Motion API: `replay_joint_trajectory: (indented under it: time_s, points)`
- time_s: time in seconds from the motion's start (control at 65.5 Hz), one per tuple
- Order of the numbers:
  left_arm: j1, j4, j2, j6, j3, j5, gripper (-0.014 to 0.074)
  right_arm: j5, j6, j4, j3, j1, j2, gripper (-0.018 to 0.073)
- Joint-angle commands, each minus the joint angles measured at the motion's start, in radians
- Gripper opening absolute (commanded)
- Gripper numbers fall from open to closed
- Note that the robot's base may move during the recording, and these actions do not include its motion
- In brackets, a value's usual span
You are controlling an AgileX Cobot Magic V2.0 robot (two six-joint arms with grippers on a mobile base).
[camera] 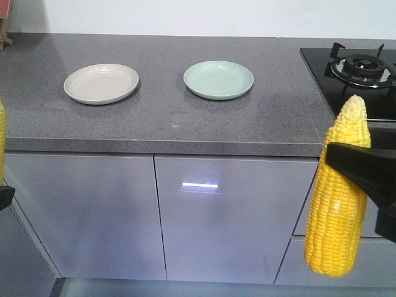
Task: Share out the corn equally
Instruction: 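Drive the base up to the counter with the two empty plates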
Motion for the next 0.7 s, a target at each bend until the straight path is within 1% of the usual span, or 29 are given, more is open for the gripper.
replay_joint_trajectory:
  time_s: [0.0,0.687]
  points:
    - [0.001,0.004,-0.004,0.0,-0.023,-0.064,0.0303,-0.057,-0.007,0.031,-0.027,-0.003,-0.001,0.0194]
    - [0.001,0.004,-0.004,0.0,-0.023,-0.064,0.0303,-0.057,-0.007,0.031,-0.027,-0.003,-0.001,0.0194]
